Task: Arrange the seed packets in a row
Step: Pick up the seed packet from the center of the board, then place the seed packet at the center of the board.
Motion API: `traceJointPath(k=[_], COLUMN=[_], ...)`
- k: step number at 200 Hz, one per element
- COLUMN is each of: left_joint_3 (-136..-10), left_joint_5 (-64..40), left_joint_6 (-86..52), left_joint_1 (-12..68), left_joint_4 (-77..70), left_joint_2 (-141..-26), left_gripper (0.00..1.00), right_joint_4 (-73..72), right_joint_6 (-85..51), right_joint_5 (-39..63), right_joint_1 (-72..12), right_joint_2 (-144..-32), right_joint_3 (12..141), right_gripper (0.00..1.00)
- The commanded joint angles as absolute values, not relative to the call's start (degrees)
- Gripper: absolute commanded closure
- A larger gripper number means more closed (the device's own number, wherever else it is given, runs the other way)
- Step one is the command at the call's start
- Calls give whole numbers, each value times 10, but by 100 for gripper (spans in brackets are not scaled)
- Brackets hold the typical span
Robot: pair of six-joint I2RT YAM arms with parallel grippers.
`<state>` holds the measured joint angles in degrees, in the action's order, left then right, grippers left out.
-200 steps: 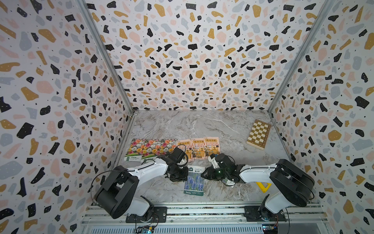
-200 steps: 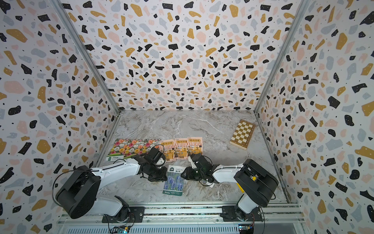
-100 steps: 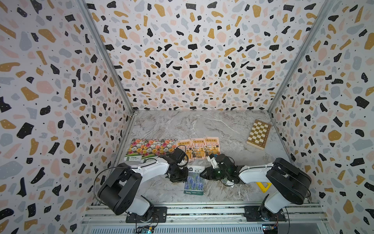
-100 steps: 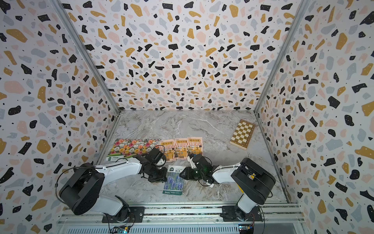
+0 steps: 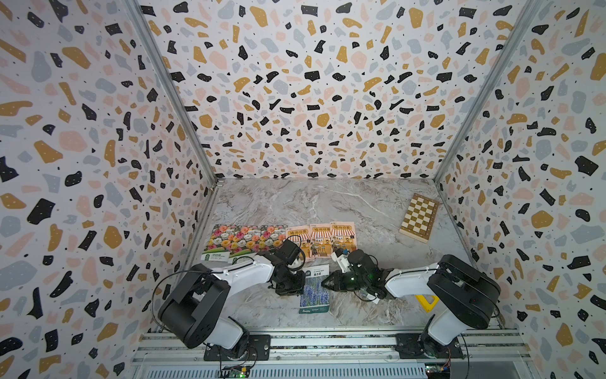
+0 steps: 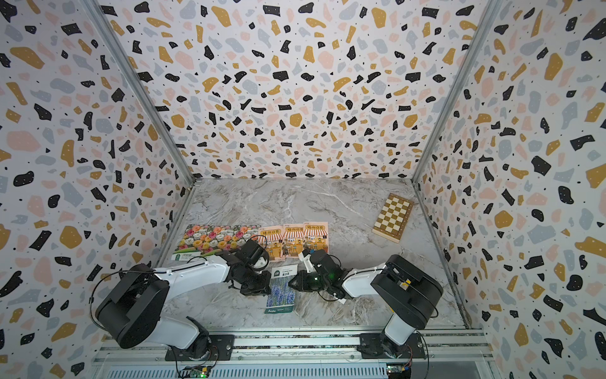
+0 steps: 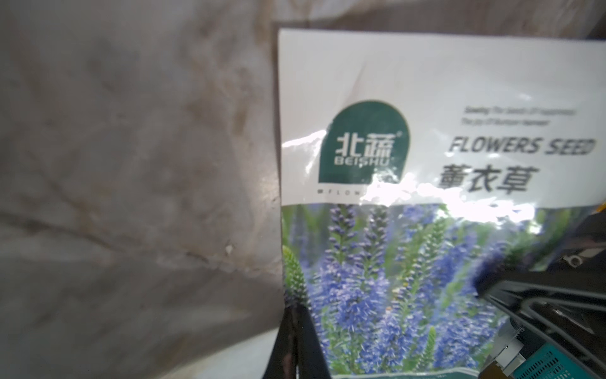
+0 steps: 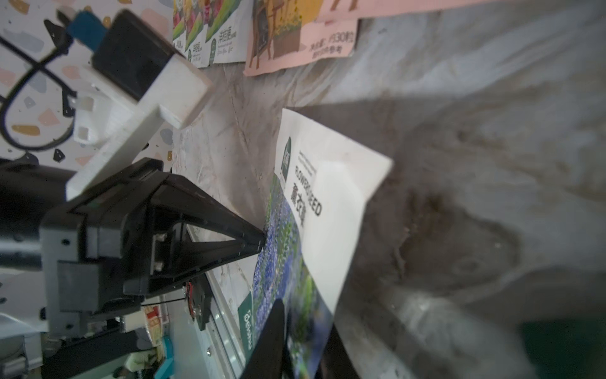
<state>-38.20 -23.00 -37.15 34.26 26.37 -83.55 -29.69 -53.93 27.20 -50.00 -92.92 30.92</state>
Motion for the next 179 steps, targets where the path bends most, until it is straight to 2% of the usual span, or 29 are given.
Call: traceJointPath(k=[1,13,30,43,55,79,98,132,150,179], left_joint_3=[-384,-401,-435,-466,-489,-518,-541,-591,-617,-646], left_joint_5=[-206,-191,-157,-135,-115,-96,-98,-102,-105,-128], left_joint_6=[-375,-371,-361,-352,-350,-356,-351,-308,-281,-261], left_joint_1=[345,345,343,337,329,309,286,247,227,194], left_joint_4=[291,312,349,377,392,385,377,377,378,366], left_joint_2=[-814,-794,-767,-749,-733,-709,-709,-746,-772,-808], left_gripper=[97,88,75,60,47,29,20,9,4,0], right_joint_4=[-252,-219,-179,-144,-113,-58,-2,71,108,139], right_joint_6=[-518,-494,-455,-419,-385,-318,-265,-186,-134,-108], right_joint_5=[247,240,243,254,271,327,363,443,505,541], right_joint_1=[-495,-488,-465,-439,-405,-313,-231,-102,-57,0], right_joint_2=[-903,-888,-862,-838,-812,-782,-791,-864,-916,-974], right_joint_3=[330,341,355,367,381,426,484,592,643,677], right_gripper=[94,100,100,100,100,100,100,100,100,100])
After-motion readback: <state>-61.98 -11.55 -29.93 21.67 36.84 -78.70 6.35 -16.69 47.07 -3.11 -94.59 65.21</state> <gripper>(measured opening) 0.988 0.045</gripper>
